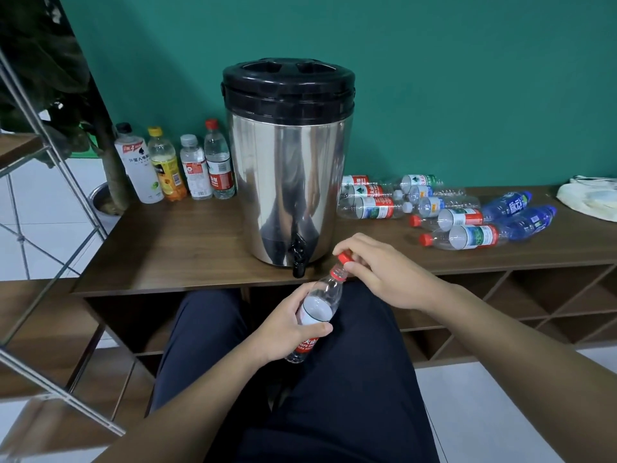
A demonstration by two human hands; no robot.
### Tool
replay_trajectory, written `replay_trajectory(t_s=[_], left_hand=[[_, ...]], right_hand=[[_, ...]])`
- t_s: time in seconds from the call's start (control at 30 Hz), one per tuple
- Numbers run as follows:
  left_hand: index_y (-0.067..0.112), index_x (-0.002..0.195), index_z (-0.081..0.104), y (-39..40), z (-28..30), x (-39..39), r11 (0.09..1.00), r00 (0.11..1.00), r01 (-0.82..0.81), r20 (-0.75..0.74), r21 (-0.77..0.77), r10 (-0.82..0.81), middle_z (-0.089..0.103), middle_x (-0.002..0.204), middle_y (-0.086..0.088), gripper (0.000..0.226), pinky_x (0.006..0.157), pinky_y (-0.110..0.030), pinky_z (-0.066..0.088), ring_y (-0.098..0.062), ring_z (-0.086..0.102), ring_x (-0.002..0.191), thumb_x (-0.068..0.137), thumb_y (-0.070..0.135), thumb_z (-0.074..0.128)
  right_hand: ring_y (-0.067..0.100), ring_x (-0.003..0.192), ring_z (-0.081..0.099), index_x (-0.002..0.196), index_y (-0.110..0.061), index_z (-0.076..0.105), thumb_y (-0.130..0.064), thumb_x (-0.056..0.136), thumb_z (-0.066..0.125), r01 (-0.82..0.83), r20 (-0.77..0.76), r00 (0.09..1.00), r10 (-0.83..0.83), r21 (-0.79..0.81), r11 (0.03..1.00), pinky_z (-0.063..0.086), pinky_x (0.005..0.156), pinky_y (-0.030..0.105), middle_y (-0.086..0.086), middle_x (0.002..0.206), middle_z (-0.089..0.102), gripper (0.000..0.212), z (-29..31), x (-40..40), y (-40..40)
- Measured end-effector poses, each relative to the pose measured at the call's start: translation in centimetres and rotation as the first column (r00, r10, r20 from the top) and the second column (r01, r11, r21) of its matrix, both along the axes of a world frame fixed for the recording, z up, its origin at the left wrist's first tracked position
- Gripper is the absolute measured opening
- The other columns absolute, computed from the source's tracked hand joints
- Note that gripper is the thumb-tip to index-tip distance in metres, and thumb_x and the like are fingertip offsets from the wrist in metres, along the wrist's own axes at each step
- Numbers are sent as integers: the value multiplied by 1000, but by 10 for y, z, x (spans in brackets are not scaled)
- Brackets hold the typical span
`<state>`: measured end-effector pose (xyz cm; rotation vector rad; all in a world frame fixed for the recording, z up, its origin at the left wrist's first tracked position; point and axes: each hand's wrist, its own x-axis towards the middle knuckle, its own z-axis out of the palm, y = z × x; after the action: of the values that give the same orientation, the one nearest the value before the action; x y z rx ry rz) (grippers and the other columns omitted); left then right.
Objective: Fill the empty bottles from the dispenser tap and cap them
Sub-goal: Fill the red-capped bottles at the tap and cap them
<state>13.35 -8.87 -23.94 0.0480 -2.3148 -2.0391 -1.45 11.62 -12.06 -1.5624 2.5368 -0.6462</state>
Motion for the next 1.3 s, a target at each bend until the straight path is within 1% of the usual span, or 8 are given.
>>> replay_trajectory(t_s=[0.23, 0.47, 0.63, 0.73, 0.83, 1.0, 1.13, 1.3], left_hand=[[36, 141, 58, -18, -41, 0, 995, 997, -47, 61, -83, 52, 70, 116, 13, 59, 98, -24, 53, -5, 66, 103, 95, 14, 87], [39, 140, 53, -23, -65, -2, 986, 988, -97, 107, -133, 111, 70, 116, 13, 59, 94, -21, 53, -1, 65, 95, 94, 21, 86], [36, 136, 50, -26, -71, -4, 980, 978, -140, 133, -142, 159, 68, 113, 7, 58, 90, -24, 54, -2, 61, 84, 94, 19, 86], [34, 136, 49, -25, -73, -4, 977, 975, -162, 129, -138, 180, 68, 111, 8, 58, 89, -25, 55, -2, 62, 82, 95, 17, 87], [31, 133, 49, -25, -74, -4, 970, 969, -201, 119, -137, 217, 67, 110, 7, 57, 85, -23, 55, -1, 61, 76, 95, 14, 86], [36, 133, 49, -29, -72, -3, 965, 965, -243, 78, -102, 251, 69, 112, 7, 60, 93, -30, 57, -6, 66, 88, 92, 18, 88], [32, 134, 54, -29, -70, -4, 965, 967, -247, 44, -86, 251, 71, 118, 1, 59, 97, -28, 57, -9, 68, 100, 90, 17, 90], [28, 136, 58, -27, -67, -4, 967, 968, -247, 32, -64, 250, 72, 119, 1, 59, 96, -21, 54, -7, 69, 104, 90, 12, 91]], right_hand=[[24, 101, 68, 125, -18, 69, -24, 104, 76, 390, -30, 920, -391, -30, 920, 59, 93, 46, -1, 114, 68, 22, -55, -27, -44], [34, 106, 69, 121, -13, 75, -15, 102, 78, 484, -39, 874, -484, -20, 875, 59, 94, 45, 9, 124, 68, 19, -86, -46, -50], [29, 112, 70, 130, -9, 76, -15, 101, 80, 525, 32, 851, -524, -36, 850, 58, 101, 44, 8, 129, 68, 30, -86, -48, -46], [24, 102, 71, 122, -13, 79, -13, 105, 74, 571, 51, 820, -571, -147, 807, 60, 98, 44, 4, 122, 72, 18, -76, -33, -47], [15, 90, 71, 101, -25, 78, -23, 110, 64, 562, 140, 826, -546, -290, 775, 59, 85, 39, -10, 97, 77, 17, -56, -6, -59], [13, 68, 60, 73, -28, 60, -46, 115, 54, 420, 241, 907, -346, -442, 792, 47, 70, 39, -5, 65, 62, 46, -12, 43, -89], [14, 65, 58, 71, -28, 62, -54, 112, 54, 346, 194, 937, -291, -386, 855, 48, 65, 39, -8, 60, 58, 49, -3, 51, -103], [35, 65, 55, 75, -17, 50, -39, 117, 48, 288, 19, 955, -295, -282, 915, 46, 62, 48, 3, 62, 53, 47, -9, 38, -108]])
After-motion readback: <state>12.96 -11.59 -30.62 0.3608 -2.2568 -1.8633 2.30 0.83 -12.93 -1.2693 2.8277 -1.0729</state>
